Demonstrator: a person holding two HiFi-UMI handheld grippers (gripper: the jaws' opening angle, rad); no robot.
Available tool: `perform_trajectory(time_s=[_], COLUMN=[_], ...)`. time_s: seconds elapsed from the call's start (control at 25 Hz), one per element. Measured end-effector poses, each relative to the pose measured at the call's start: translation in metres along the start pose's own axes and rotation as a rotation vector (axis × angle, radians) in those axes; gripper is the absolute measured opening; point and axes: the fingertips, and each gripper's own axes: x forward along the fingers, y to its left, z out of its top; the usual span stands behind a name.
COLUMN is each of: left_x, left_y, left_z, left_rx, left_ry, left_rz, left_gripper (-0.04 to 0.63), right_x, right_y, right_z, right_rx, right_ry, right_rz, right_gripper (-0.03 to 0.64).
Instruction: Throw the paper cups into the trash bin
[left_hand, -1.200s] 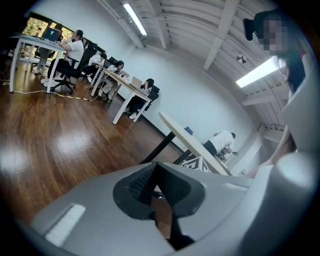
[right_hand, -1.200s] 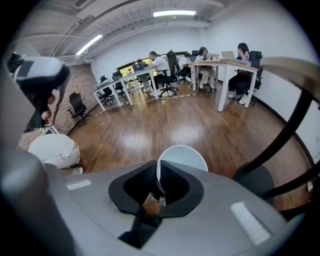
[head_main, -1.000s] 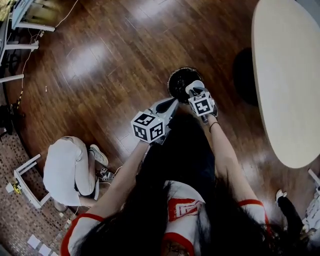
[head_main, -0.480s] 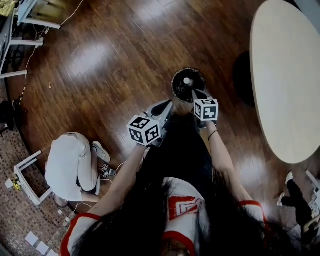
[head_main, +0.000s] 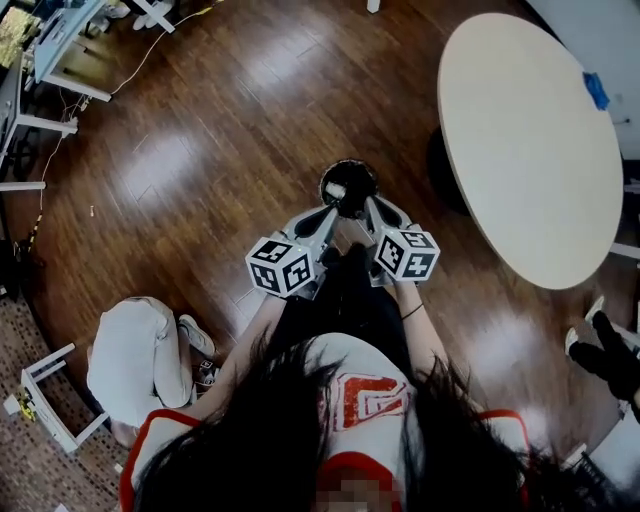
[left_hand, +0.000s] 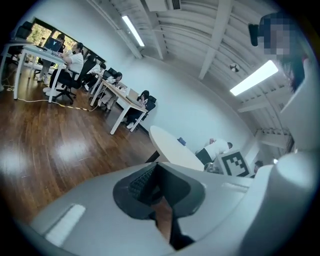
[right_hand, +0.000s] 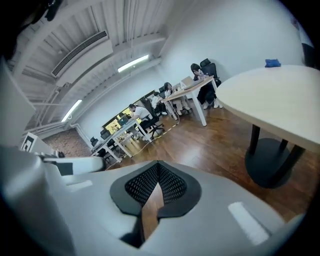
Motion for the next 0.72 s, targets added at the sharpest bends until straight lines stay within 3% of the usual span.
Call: perform_trajectory(time_s=[0.24, 0.56, 0.72], left_x=[-0.007, -0.029, -0.027], left_y=[-0.027, -0.056, -0.07], left_z=[0.024, 0.065, 0.083], left_rx=[0.035, 0.051, 0.063], left_ry=[-0.035, -0.103, -0.122], left_rz=[-0.046, -0.079, -0.112], left_gripper=[0.0, 0.0, 0.0], right_x=[-0.048, -0.089, -0.098], right_y=[0.025, 0.055, 0.057], right_z=[0.042, 0.07, 0.08], right_rx=[0.059, 0.02, 0.011], right_ry=[-0.101, -0.203, -0.236], right_rz=[-0.01, 0.053, 0.032], right_gripper=[0.002, 0.002, 0.001])
